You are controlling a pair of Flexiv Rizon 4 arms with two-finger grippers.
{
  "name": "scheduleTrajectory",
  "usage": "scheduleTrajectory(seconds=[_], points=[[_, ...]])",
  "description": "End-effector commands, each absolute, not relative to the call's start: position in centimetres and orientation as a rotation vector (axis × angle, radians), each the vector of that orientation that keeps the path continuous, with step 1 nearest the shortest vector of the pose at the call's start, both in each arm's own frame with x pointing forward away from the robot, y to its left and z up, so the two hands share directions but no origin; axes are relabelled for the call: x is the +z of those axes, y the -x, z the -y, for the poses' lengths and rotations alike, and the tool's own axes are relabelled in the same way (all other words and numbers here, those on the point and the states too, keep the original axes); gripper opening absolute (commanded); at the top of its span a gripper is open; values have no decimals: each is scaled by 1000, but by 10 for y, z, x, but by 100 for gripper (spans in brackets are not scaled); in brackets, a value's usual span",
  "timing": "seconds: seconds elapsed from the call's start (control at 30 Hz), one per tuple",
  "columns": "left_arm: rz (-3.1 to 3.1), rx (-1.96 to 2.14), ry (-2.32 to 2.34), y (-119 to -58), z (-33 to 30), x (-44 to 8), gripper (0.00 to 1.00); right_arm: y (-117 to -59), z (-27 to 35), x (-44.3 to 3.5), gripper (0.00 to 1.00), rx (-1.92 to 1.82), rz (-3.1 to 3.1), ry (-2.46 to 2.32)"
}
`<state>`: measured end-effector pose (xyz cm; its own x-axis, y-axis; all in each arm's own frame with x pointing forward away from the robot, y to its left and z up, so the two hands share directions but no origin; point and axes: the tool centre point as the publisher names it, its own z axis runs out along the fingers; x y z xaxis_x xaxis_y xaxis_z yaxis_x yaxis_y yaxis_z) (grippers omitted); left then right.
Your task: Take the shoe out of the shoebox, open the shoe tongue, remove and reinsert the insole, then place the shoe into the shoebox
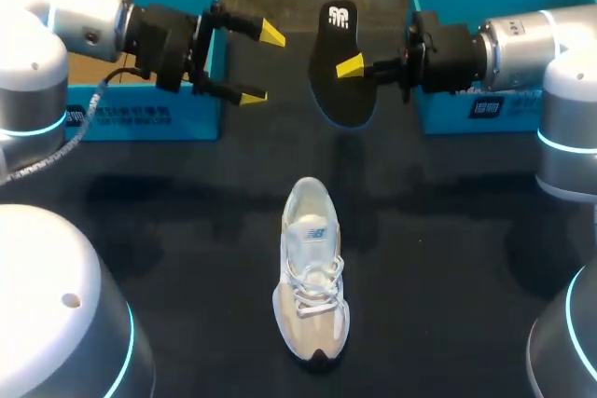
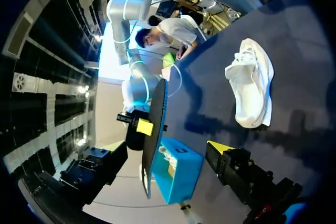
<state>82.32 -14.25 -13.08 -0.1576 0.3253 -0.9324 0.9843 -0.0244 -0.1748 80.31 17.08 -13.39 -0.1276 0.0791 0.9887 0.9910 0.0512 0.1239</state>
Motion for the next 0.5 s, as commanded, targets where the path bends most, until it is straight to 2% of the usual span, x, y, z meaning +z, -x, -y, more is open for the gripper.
scheduleTrajectory(seconds=[0.03,0.37,0.43,0.47,0.5], points=[[-1678,-1227,-1389,-813,138,-135,100,-807,-167,-135,0,-1227,1392,1189],[-2185,-1086,-1226,-795,115,-158,100,-815,-154,-157,0,-1301,1499,1094],[-2234,-914,-1247,-784,109,-165,100,-820,-154,-164,0,-1318,1536,1104],[-2177,-655,-1252,-777,104,-170,100,-820,-154,-164,0,-1318,1536,1104],[-2177,-655,-1252,-777,104,-170,100,-820,-154,-164,0,-1318,1536,1104]])
